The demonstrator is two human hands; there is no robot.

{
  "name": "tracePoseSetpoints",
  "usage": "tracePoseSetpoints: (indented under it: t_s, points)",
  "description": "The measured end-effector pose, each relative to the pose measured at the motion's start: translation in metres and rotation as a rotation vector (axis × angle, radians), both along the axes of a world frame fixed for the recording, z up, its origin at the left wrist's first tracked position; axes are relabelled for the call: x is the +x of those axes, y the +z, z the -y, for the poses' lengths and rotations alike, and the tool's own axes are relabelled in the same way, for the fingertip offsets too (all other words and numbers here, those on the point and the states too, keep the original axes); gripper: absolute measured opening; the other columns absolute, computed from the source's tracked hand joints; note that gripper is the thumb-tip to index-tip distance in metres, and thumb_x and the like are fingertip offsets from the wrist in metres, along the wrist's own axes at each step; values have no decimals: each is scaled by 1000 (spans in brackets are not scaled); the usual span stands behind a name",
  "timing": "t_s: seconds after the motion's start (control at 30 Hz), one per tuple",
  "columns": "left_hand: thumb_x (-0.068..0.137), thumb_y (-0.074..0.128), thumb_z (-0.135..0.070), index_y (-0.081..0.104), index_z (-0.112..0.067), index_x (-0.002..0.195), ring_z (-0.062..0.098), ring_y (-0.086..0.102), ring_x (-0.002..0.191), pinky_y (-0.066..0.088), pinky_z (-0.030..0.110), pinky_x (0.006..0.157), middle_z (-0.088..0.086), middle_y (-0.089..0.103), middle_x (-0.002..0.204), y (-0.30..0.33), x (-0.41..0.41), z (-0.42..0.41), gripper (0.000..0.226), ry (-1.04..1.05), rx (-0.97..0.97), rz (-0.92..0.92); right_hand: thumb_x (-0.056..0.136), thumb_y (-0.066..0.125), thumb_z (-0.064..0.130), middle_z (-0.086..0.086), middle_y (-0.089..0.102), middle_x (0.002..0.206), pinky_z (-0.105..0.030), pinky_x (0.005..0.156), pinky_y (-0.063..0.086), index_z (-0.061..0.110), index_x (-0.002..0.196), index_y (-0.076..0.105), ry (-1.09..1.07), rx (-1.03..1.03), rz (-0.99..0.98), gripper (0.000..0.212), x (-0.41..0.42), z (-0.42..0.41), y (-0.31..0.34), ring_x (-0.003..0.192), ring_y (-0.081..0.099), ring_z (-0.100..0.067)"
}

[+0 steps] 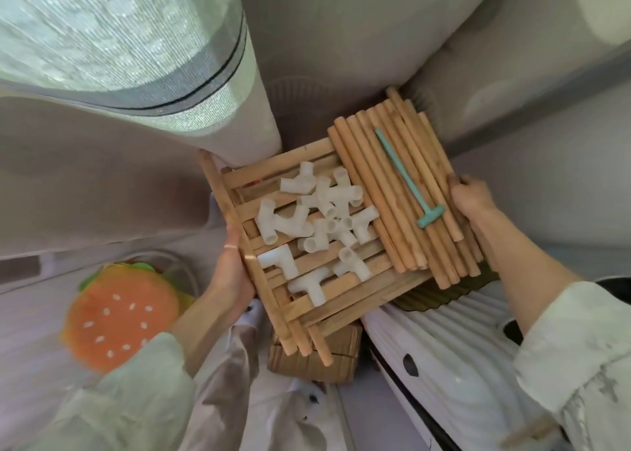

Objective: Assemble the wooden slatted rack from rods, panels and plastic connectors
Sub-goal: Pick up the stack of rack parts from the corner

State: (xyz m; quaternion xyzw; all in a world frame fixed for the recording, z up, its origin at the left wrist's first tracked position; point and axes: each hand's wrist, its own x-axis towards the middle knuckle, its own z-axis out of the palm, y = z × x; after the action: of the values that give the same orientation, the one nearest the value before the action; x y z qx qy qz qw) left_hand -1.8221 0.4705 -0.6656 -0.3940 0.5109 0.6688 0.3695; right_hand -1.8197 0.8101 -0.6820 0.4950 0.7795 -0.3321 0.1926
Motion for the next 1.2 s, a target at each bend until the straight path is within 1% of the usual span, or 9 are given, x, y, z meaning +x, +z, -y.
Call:
tracePoseSetpoints:
  t_s: [0.07,0.17,0.27,0.47,0.6,0.8,1.0,1.1,1.2]
  points:
    - [97,20,-59,64,-22,106,27,64,103,45,50,97,9,71,106,2,0,1,58,-7,5,-2,101,35,30,-15,52,134,-33,99,39,12,137,46,-21,-47,6,42,1,-1,3,121,49,-32]
    - [94,20,-63,65,-26,106,32,64,104,46,51,91,9,71,107,5,-1,4,60,-41,-14,-8,100,37,32,-14,52,134,-35,101,40,14,138,46,-23,-95,16,43,4,-1,6,120,50,-31]
    - [96,20,-60,66,-25,105,26,65,101,49,46,86,5,72,104,6,-2,11,58,-43,-34,-33,100,37,37,-12,51,136,-32,100,38,14,139,44,-8,-140,28,46,6,1,9,122,49,-29]
    - [99,19,-55,62,-22,115,20,66,105,46,45,94,3,70,112,5,-2,24,56,-52,51,-70,99,39,41,-9,48,139,-26,93,34,13,140,42,-69,-233,0,50,7,4,16,125,46,-25]
    - [98,19,-56,63,-21,115,19,67,100,48,41,85,4,70,111,5,-1,20,59,-13,79,-77,97,40,46,-9,46,142,-35,104,34,11,141,40,-148,-273,8,56,8,3,17,128,43,-25]
    - [94,24,-62,62,-20,119,23,67,102,48,44,88,7,70,111,10,-1,33,62,35,16,-40,97,41,47,-8,43,144,-35,105,31,11,142,37,-190,-324,5,58,13,18,16,130,41,-24]
    - [93,28,-63,66,-22,106,19,72,81,49,36,67,3,74,92,29,-13,55,58,45,-93,-62,88,51,57,-7,49,138,-36,101,38,11,142,39,-235,-398,2,71,16,47,35,123,47,-24]
    - [92,27,-65,66,-22,106,22,68,89,49,37,69,4,74,92,41,-22,69,60,3,-119,-62,89,49,59,-6,52,133,-31,93,38,10,138,44,-262,-458,-60,69,22,66,43,112,49,-19]
    - [90,28,-67,65,-21,115,26,65,99,50,41,77,9,71,105,52,-30,85,64,-35,-162,-44,88,49,59,-7,54,131,-28,90,40,9,138,45,-316,-469,-101,71,31,88,46,110,51,-19]
